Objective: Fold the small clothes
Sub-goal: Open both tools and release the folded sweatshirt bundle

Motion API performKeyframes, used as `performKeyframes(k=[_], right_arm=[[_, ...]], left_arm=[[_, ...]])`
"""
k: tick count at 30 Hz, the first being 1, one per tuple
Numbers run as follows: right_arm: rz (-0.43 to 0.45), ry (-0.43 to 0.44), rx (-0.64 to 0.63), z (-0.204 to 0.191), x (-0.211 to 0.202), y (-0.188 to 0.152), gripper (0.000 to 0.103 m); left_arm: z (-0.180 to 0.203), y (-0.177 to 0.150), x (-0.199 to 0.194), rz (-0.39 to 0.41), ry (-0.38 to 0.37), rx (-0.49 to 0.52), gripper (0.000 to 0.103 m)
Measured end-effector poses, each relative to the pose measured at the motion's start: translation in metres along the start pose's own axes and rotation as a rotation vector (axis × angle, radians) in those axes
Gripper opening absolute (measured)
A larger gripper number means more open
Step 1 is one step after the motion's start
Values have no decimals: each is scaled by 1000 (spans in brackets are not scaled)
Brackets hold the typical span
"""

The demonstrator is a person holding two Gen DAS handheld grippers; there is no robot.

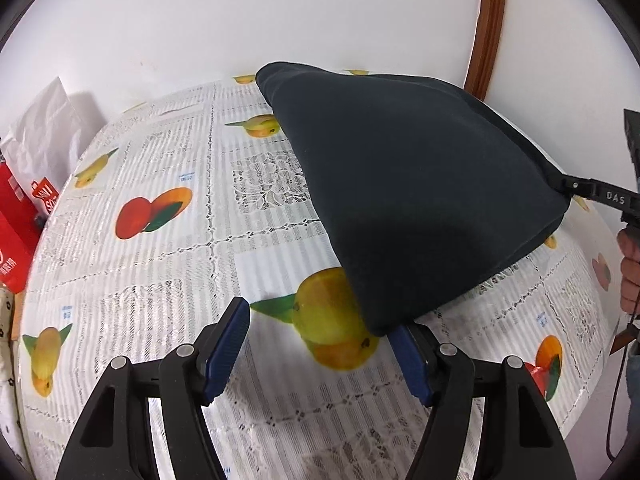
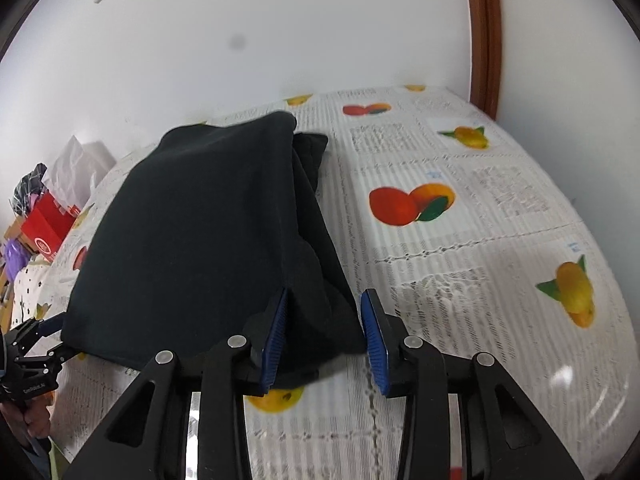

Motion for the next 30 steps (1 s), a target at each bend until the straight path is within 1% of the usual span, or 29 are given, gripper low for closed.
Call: performKeyframes(k=[3,6,8,10,12,13,15,17,18,20,21,22,23,24,25,26,27,28,30], right_arm=[[29,-32,-22,-4,-18,-4,37],[35,-66,-55,-9,-33,-15,37],[26,-63,-66,-13,-38,-25,37],[12,-50,-75,-18,-40,-36,38],[-4,-51,-76,-22,-35,-44,38],[-8,-52,-69,-23,-33,-45,38],[-13,-38,-45,-25,-25,-46,38],[-6,-29,-29,-28,-19,-43,38],[-5,-36,-24,-29,-16,-41,38],[-14,-55,3,-28,-8,-38,38],[-24,-56,5,-29,-4,-37,37],[-36,-56,1,-30,1,-36,32],[-31,-41,-1,-32,4,-35,27],[-21,-33,-2,-34,4,-34,18],[-5,-47,-4,-34,2,-33,11],[11,-54,-13,-34,0,-32,10],[19,-54,-20,-34,-1,-32,8],[19,-53,-18,-32,0,-33,8],[18,-43,-17,-33,1,-37,8]], left_arm=[[-1,-4,-10,17,10,-1,67],[-5,-7,-14,20,16,-6,67],[-7,-10,-18,22,2,-13,66],[-6,-9,-24,45,-36,-14,64],[1,-8,-27,52,-54,10,64],[6,-8,-25,48,-41,40,64],[15,-8,-21,47,-11,95,61],[22,-7,-16,47,4,115,53],[26,-6,-16,48,-5,113,51],[29,-5,-15,53,-13,111,40],[30,-3,-14,57,-8,110,30],[32,-3,-13,52,-19,109,25],[33,-3,-13,43,-38,106,14],[32,-2,-14,53,-32,106,10],[31,-2,-17,72,-24,114,9],[28,-1,-19,83,-19,118,8],[21,0,-20,88,-14,102,8],[12,0,-18,74,-17,70,8],[4,-4,-9,26,-37,45,8]])
Point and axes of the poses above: each gripper's, at about its wrist camera, not at the fingertips, and x roughly the way its jaws point, z to its right, y to its top, the point moved 6 cm from there along x, roughly the way its jaws point, and after that the axes turned 14 degrees about -x, right-handed, at the moved point
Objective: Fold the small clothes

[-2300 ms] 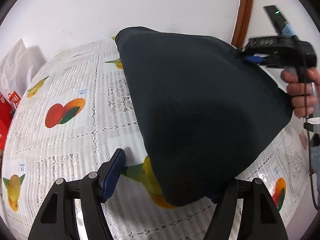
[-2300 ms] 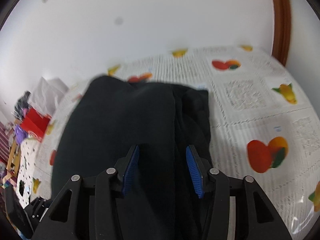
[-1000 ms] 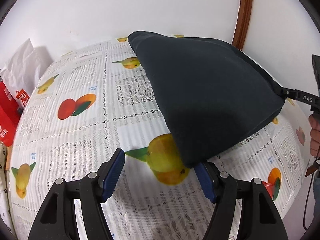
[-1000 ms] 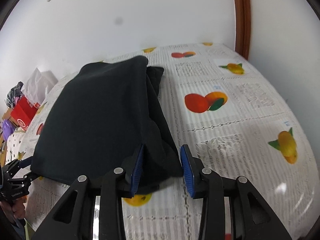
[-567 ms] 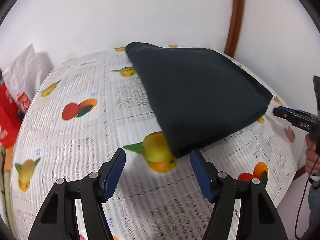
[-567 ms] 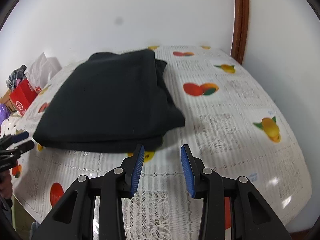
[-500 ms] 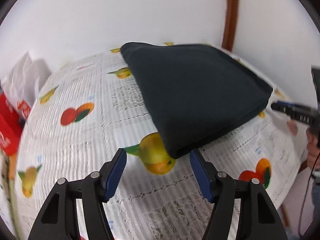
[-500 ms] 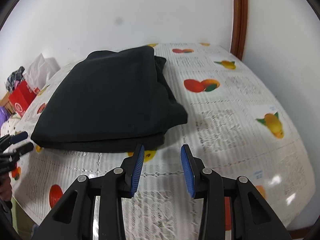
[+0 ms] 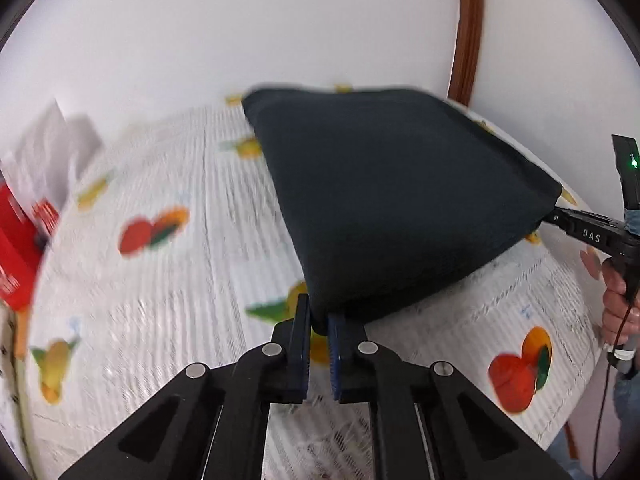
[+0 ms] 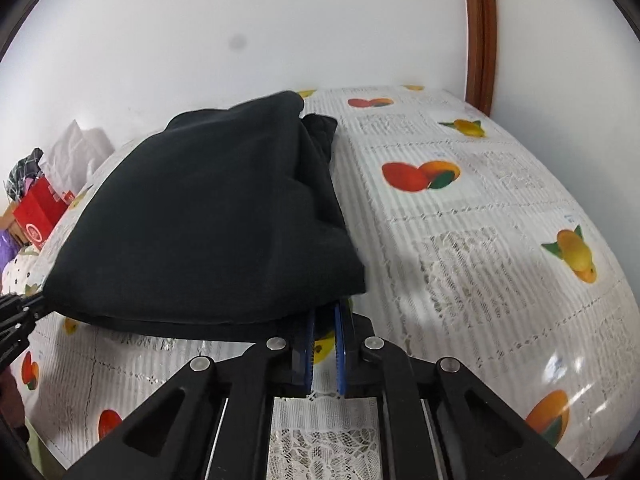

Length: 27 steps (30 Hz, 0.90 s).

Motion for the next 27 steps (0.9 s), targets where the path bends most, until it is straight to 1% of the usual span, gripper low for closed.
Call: performKeyframes(k=[2,4,7,8,11,12,14,16,18,19,22,25,27], right_arm=[[3,1,-1,-1,-2,0,9],[-4,11,-7,-1,-6,0,11],[-6,32,-2,9,-19,-1,11],[3,23,3,15,-27,0,11],[54,-4,20,28,-50,8,11],[87,-10,32,32,-59,14,13],[134,12,42,29,-66,26,13],[148,30,31,19,-60,33,14],[132,41,5,7,-48,32,14],[101,41,-12,0,-36,27,14],[-21,-22,-57,-6,-8,7,14],[-27,-17,-55,-4,-16,5,14],[-2,-10,-51,-2,-29,17,14]], left_arm=[[-1,-4,2,-2,-1,-1,8],[1,-5,0,-4,0,-2,11],[-3,-10,-4,-32,-19,-13,11],[-5,-12,-8,-34,-23,-14,11],[-13,-16,-24,-9,-35,-28,12],[-14,-15,-27,2,-45,-36,13],[-13,-8,-34,21,-66,-50,16],[-6,4,-34,38,-75,-53,20],[-1,15,-27,42,-68,-52,21],[2,19,-22,36,-68,-54,21],[4,25,-5,6,-54,-69,21],[1,26,8,-15,-43,-72,25],[1,27,9,-11,-56,-71,25]])
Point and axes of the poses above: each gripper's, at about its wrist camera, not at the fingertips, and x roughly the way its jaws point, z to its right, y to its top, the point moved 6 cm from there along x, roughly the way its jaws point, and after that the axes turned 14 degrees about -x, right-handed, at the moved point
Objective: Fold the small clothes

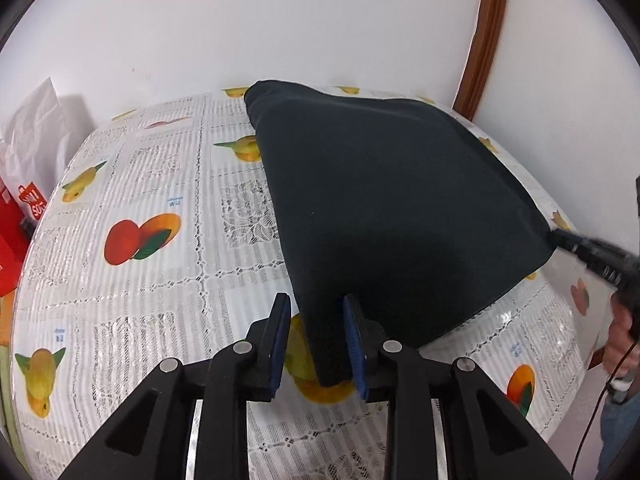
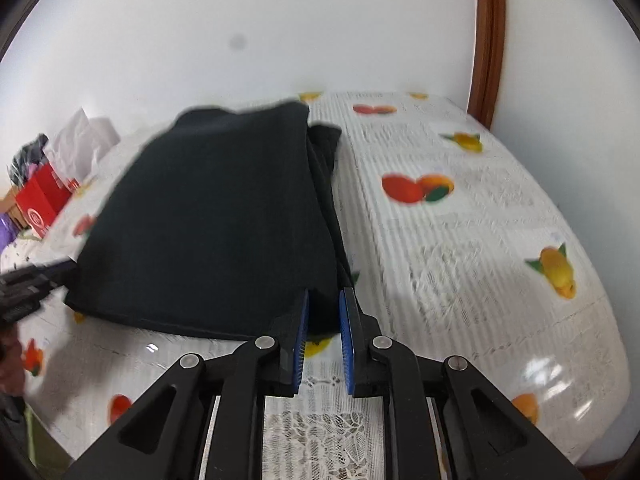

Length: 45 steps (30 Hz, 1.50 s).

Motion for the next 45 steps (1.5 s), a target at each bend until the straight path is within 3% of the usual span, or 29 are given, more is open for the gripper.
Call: performKeyframes(k=[4,6,8,9,10,11,14,15,17,19,21,23,29,31,35,42,44,45], right_arm=[[68,8,-15,0,-5,34,32],[59,15,-12,-2,10,46,33],[24,10,7,0,31,51,33],[-5,9,24,1,44,50,29],[-24,23,35,1,55,50,11],[-20,48,23,-2,58,49,3],[181,56,-21,-1,26,53,3],[180,64,28,9,23,49,2],[89,89,123,24,43,33,2],[2,55,82,20,62,21,2],[-3,13,22,14,55,26,3],[-12,0,3,17,44,40,6],[-13,-3,-23,27,61,111,35],[-30,15,-20,29,83,135,42],[-69,83,54,36,127,165,44],[-176,209,215,45,202,177,46],[-173,218,218,43,210,180,38],[-150,252,201,39,209,184,13]], left_arm=[[1,10,-2,18,-14,0,36],[0,15,0,28,-6,0,50],[-1,19,4,24,-7,-4,50],[-1,19,8,11,-5,-6,50],[-2,19,13,-2,2,-4,51],[-2,17,16,-9,6,-1,52],[-6,14,24,-33,-3,-1,52],[-6,13,24,-39,-13,-8,52],[-7,13,27,-63,-46,-22,52],[-5,14,26,-65,-51,-15,52],[-3,18,23,-54,-39,0,52],[-4,25,16,-28,-36,0,52],[-12,73,20,12,5,-18,53],[-12,86,26,10,2,-25,53],[-10,102,41,8,-10,-25,53],[-2,110,70,-26,-68,-11,54],[-3,109,78,-49,-55,-5,56],[-4,107,80,-61,-49,-2,56]])
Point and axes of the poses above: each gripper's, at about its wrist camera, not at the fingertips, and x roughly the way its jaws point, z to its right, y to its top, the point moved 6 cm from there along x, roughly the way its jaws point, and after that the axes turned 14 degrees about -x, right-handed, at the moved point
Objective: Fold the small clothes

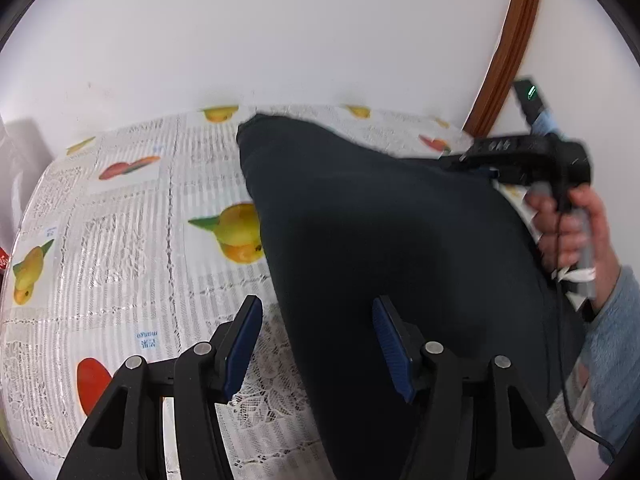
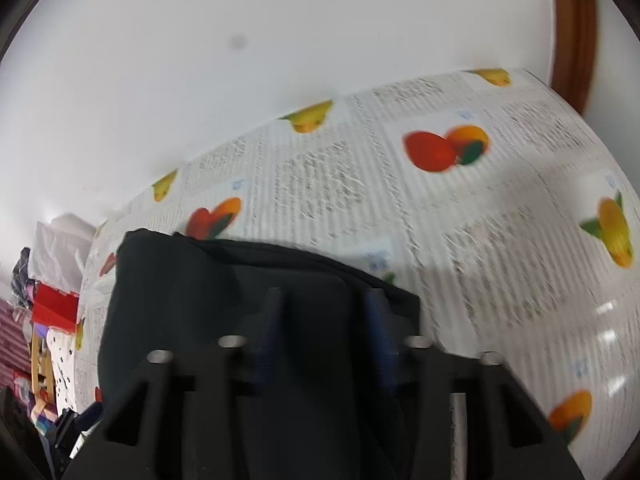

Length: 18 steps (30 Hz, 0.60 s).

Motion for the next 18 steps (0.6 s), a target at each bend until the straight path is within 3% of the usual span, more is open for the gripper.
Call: performKeyframes(k=[1,2,4,6,8,10,14,18], right_arm=[[65,26,-43,-7,-10,5,9],[188,15,-89,-11,-30,10,9],[332,-1,-134,-13,-58,8,8],[295,-46,-117,-5,-48,2,8],[155,-92,-80,9,-13,-4,8],[89,-65,-12,18,2,-10,11],[141,-102,41,29,-33,-11,21],[145,-83,20,30,-62,-34,46]], left_arm=[[-1,-1,2,-6,4,4,56],[-2,-2,3,-6,4,5,56],[-3,-2,3,-11,-5,-4,56],[-3,-2,4,-13,-3,-1,56],[-1,-2,4,-7,1,11,56],[-1,-1,3,-8,2,9,56],[-5,-1,-6,7,13,10,56],[-9,-8,-20,27,15,10,56]])
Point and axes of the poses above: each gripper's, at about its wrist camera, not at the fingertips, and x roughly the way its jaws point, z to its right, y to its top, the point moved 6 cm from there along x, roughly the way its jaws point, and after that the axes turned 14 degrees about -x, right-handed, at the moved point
